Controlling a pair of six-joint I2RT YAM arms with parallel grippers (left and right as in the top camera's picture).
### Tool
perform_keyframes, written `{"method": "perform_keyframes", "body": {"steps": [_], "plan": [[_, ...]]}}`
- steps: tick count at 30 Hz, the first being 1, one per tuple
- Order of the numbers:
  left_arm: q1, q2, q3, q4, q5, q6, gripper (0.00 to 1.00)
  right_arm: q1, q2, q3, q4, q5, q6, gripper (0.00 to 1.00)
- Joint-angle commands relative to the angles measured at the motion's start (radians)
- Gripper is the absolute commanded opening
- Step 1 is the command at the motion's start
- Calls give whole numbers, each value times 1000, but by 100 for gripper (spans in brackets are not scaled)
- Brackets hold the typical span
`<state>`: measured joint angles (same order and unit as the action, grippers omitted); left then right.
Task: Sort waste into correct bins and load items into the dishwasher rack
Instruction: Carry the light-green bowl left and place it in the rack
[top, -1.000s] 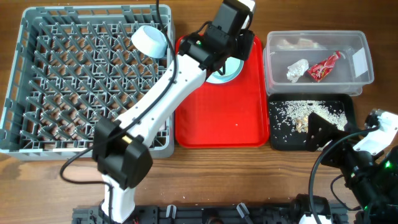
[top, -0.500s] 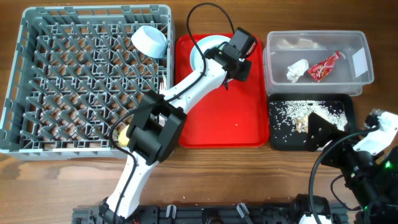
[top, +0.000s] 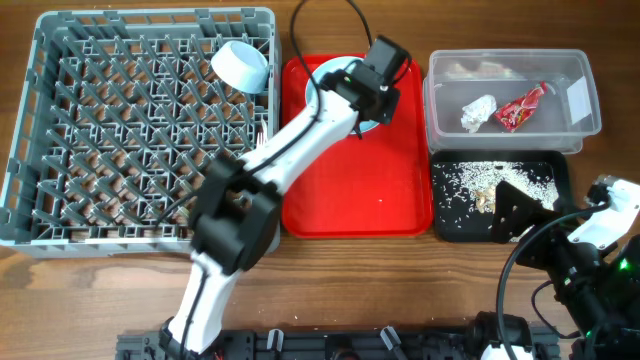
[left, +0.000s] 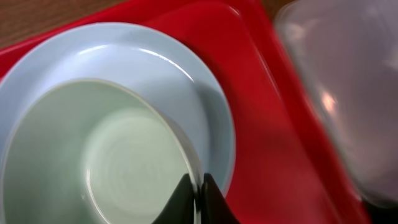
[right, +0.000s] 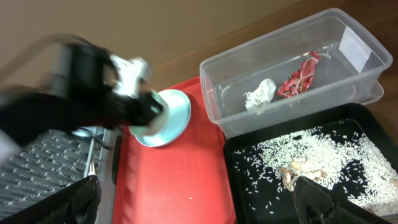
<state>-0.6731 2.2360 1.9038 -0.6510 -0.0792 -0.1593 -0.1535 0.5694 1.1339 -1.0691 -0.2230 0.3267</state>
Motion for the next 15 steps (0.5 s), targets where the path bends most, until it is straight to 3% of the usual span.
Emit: {"method": "perform_keyframes", "body": {"steps": [1,3,6,7,8,9,12,15], "plan": [[26,-386,68,-118,94,-5,4,-1,-6,3,5,14,-10,100],[79,-507,68,-237,135,-5,4,-1,-6,3,5,14,-10,100],[291,-606,68,-474,418,-3,4,-1,-6,3,5,14,-10,100],[378,-604,65,-541,560,23,4,-1,-6,3,5,14,-10,100],[528,-577,33,-626,892,149,4,-1,-6,3,5,14,-10,100],[620,-547,-2,-667,1111,240,4,-1,-6,3,5,14,-10,100],[785,-465,-141,-676,1456,368,4,-1,-6,3,5,14,-10,100],[883,-369,-288,-647,1583,422,4,-1,-6,3,5,14,-9,100]]}}
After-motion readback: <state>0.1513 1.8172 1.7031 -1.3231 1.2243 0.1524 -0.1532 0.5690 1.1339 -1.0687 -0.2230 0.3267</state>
